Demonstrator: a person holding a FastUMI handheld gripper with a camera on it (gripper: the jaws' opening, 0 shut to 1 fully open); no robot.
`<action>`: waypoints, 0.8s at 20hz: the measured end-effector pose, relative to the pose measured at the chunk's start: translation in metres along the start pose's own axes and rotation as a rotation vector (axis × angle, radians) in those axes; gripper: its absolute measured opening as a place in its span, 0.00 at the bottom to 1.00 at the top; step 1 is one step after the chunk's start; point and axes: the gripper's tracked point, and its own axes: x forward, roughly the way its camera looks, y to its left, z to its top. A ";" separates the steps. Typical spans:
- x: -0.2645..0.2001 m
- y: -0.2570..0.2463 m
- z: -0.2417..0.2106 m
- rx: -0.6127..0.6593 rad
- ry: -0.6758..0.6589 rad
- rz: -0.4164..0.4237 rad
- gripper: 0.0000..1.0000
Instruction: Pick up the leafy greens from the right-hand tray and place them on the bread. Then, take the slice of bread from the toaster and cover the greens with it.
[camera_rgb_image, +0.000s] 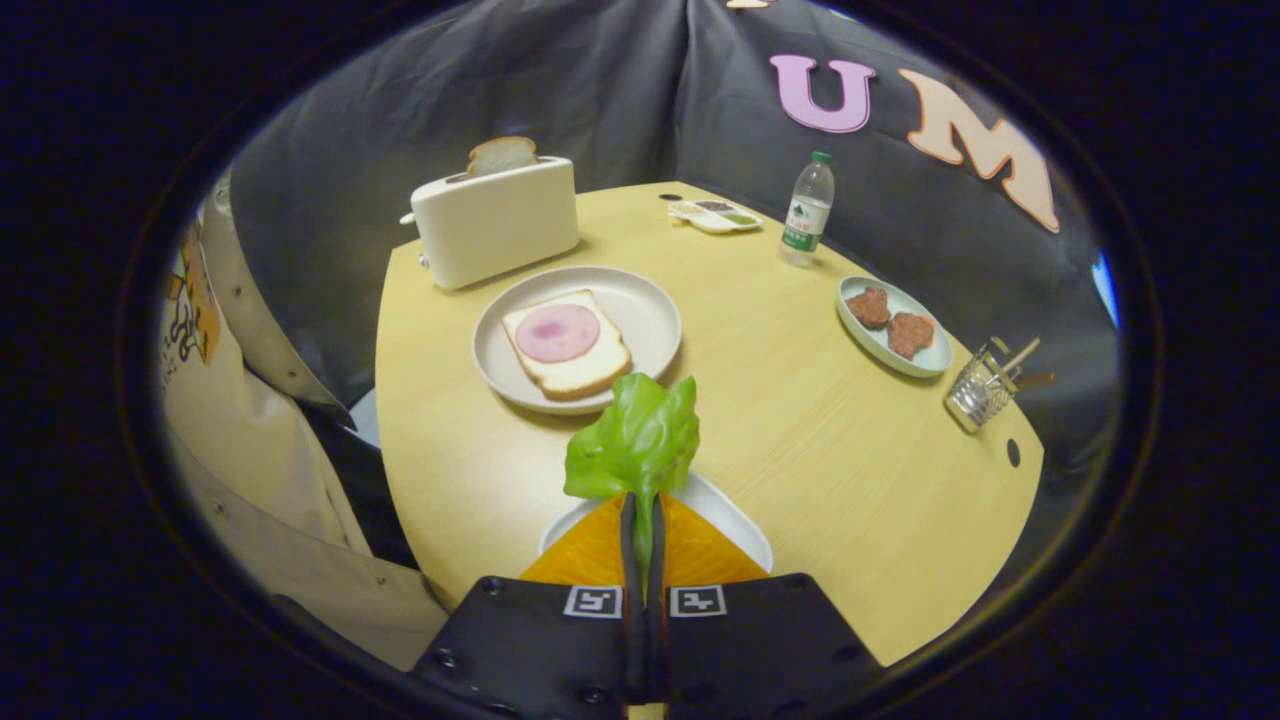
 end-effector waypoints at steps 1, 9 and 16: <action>0.001 0.004 0.008 0.000 -0.005 -0.004 0.03; 0.021 0.034 0.060 -0.038 -0.029 -0.002 0.04; 0.054 0.062 0.093 -0.078 -0.042 0.030 0.04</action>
